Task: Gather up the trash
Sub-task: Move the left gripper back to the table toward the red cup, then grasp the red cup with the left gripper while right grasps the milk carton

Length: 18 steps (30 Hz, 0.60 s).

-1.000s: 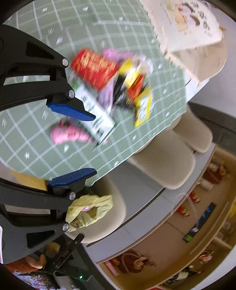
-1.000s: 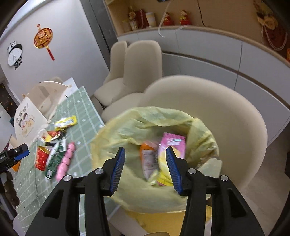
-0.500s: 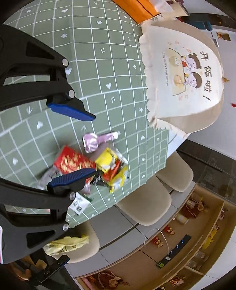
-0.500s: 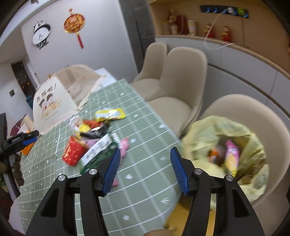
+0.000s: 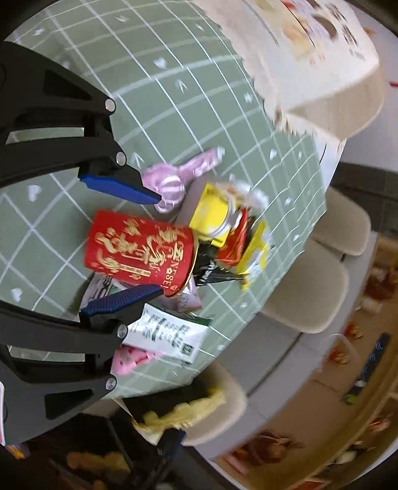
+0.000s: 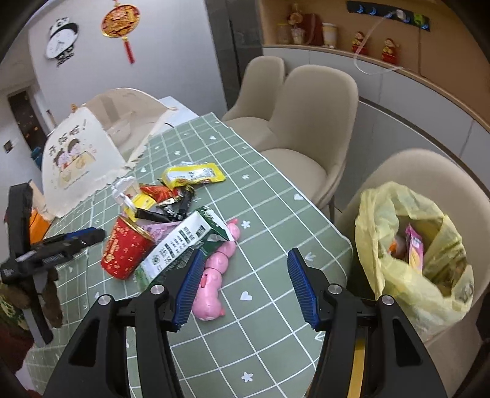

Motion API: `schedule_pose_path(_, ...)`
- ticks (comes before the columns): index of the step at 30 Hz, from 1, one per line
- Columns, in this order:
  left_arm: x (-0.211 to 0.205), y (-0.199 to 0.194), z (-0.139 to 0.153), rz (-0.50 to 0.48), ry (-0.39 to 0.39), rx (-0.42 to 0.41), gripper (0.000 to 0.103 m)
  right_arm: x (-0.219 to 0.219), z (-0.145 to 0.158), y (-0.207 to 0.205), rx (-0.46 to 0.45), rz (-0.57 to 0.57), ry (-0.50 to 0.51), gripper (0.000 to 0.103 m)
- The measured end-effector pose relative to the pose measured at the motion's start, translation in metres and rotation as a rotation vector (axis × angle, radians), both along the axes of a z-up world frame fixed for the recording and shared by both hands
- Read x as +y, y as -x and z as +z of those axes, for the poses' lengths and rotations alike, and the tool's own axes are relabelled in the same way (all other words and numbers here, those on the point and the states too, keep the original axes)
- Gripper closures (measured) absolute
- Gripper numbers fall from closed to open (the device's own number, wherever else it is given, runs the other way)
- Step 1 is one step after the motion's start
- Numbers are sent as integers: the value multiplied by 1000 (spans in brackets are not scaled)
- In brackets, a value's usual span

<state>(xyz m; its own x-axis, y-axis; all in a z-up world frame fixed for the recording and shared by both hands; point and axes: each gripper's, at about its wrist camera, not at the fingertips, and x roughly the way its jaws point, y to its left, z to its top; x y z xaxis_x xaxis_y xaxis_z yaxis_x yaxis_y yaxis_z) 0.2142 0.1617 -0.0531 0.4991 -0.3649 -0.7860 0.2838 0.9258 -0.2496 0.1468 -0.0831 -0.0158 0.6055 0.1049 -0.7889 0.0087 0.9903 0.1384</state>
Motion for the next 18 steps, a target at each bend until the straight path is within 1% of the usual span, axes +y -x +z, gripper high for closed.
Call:
schedule_pose_path(3,-14,-11,-15,0,-5,34,52,1,-11,3,27,-35,-29,49)
schedule_pose_path(5,-19,-11,-17,-3,4,46,51,7,-22,7,49,-60,-53,49)
schedule_pose_path(8,-24,-4,-13,-27,-47,22,55,23,-38,10,68,-60,-75,49)
schedule_pose_path(10,-19,5,-11,-25,-49,20,58,36,-46,7,93,-31,-81,49)
schedule_pose_path(13,5,16,-14,21,29,81,60,56,-54,-3,120,6,-112,49)
schedule_pose_path(15,29,24,-16,91,92,121,60,65,-59,-10,136,11,-128,49)
schedule_pose_path(18,54,35,-18,183,135,131,60,80,-74,-31,203,16,-151,49)
